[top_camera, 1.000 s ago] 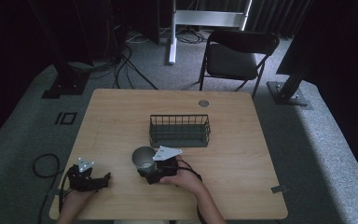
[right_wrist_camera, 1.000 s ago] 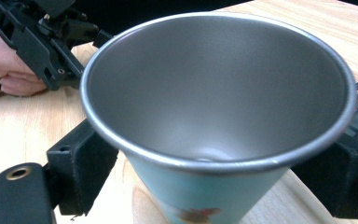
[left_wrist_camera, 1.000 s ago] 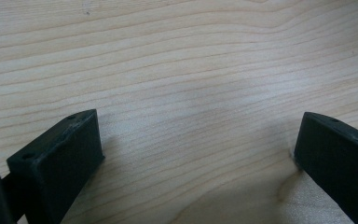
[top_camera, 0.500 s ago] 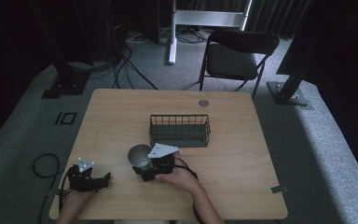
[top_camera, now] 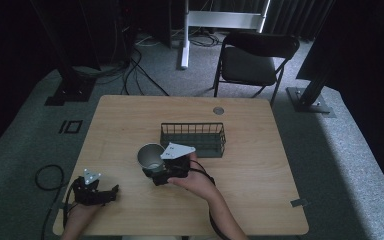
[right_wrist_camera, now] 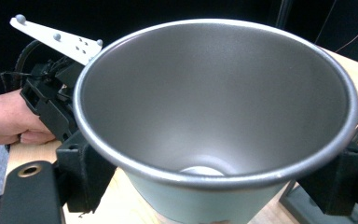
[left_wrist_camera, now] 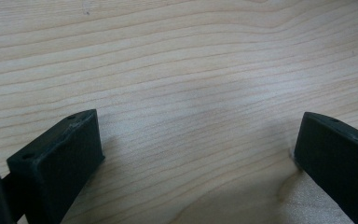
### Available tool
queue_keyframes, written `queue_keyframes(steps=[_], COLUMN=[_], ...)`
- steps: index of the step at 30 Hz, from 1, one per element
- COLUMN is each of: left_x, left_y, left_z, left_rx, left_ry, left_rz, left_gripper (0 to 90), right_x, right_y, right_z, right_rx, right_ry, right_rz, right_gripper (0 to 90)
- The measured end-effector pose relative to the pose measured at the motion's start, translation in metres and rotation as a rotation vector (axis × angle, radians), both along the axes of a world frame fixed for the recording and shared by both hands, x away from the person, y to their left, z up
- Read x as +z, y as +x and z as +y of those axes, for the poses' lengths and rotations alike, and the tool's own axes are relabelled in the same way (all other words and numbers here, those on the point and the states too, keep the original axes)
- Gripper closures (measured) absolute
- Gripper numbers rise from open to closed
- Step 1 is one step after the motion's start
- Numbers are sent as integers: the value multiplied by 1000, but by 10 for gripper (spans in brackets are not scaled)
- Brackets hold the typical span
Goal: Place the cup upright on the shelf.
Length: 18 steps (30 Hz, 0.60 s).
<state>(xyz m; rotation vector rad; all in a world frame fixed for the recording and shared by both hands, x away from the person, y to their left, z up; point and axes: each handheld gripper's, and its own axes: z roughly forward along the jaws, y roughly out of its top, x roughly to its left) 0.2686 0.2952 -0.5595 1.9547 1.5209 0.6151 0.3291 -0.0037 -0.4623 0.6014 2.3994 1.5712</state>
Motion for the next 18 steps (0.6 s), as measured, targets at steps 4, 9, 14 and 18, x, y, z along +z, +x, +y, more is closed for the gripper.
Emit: queue_keyframes(steps=[4, 9, 14, 18], left_x=[0, 0, 0, 0], left_y=[0, 0, 0, 0], left_z=[0, 0, 0, 0], left_rx=[0, -1, -1, 0], left_ry=[0, 0, -1, -2], left_rz=[0, 3, 1, 1], left_gripper=[14, 14, 14, 14], right_x=[12, 27, 40, 54], right_y=[4, 7, 14, 19], right_z=[0, -2, -3, -7], right_rx=[-11, -44, -110, -158], right_ry=[-8, 16, 25, 43], right_rz=[-10, -30, -66, -86], right_gripper=[152, 152, 153, 153])
